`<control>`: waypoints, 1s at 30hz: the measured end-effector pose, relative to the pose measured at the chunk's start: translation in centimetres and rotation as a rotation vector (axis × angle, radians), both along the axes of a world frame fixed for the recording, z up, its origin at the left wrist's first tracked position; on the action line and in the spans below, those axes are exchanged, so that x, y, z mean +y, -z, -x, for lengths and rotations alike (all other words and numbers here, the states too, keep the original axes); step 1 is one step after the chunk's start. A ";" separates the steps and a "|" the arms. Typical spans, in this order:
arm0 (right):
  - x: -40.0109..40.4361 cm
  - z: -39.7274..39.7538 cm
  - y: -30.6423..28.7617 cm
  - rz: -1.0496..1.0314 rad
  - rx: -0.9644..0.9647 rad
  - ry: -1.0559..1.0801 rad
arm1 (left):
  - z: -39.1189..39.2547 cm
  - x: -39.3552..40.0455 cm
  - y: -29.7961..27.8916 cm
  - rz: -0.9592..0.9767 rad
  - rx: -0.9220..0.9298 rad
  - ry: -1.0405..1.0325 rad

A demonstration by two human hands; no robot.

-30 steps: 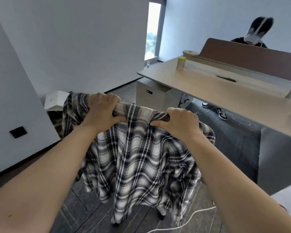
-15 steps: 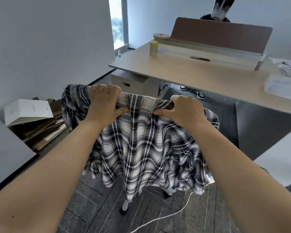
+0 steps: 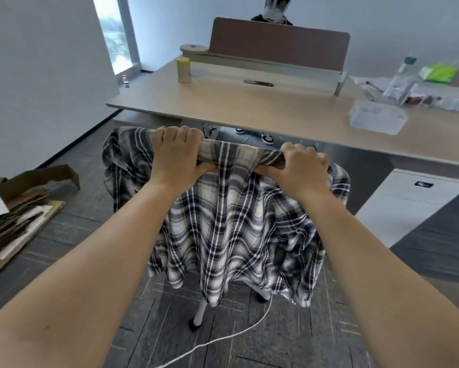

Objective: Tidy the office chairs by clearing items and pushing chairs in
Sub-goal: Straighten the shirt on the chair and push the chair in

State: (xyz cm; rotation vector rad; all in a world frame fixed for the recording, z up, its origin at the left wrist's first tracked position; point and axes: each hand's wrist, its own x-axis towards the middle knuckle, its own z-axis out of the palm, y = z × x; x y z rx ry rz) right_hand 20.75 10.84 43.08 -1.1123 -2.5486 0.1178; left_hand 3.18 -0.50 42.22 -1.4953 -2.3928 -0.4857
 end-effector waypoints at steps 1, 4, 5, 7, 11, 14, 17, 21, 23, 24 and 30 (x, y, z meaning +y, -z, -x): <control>0.3 -0.3 0.1 0.023 0.024 0.037 | -0.2 0.6 0.0 0.005 0.006 0.006; 1.7 -0.9 0.2 0.097 0.121 0.055 | -0.8 2.2 0.0 0.018 -0.006 0.010; 2.2 -1.0 0.1 0.127 0.142 0.051 | -0.9 2.7 0.0 0.028 -0.016 0.008; 3.3 -0.9 -0.1 0.156 0.179 0.044 | -0.9 3.6 -0.3 0.046 -0.034 0.012; 5.2 -0.6 -0.2 0.163 0.185 0.035 | -0.6 5.4 -0.8 0.077 -0.045 0.018; 6.5 -0.8 -0.4 0.181 0.181 0.038 | -0.5 7.0 -0.9 0.086 -0.070 0.043; 8.5 -0.8 -0.3 0.158 0.169 0.069 | -0.4 9.1 -0.9 0.089 -0.086 0.067; 11.5 0.1 -0.1 0.133 0.154 0.081 | 0.7 12.7 -1.0 0.091 -0.091 0.094; 13.4 0.6 0.1 0.116 0.175 0.064 | 1.3 14.8 -1.0 0.104 -0.073 0.087; 14.6 0.8 0.3 0.105 0.184 0.059 | 1.6 15.8 -1.1 0.112 -0.065 0.079; 22.4 1.1 0.6 0.092 0.169 0.059 | 1.3 22.2 -0.7 0.104 -0.052 0.067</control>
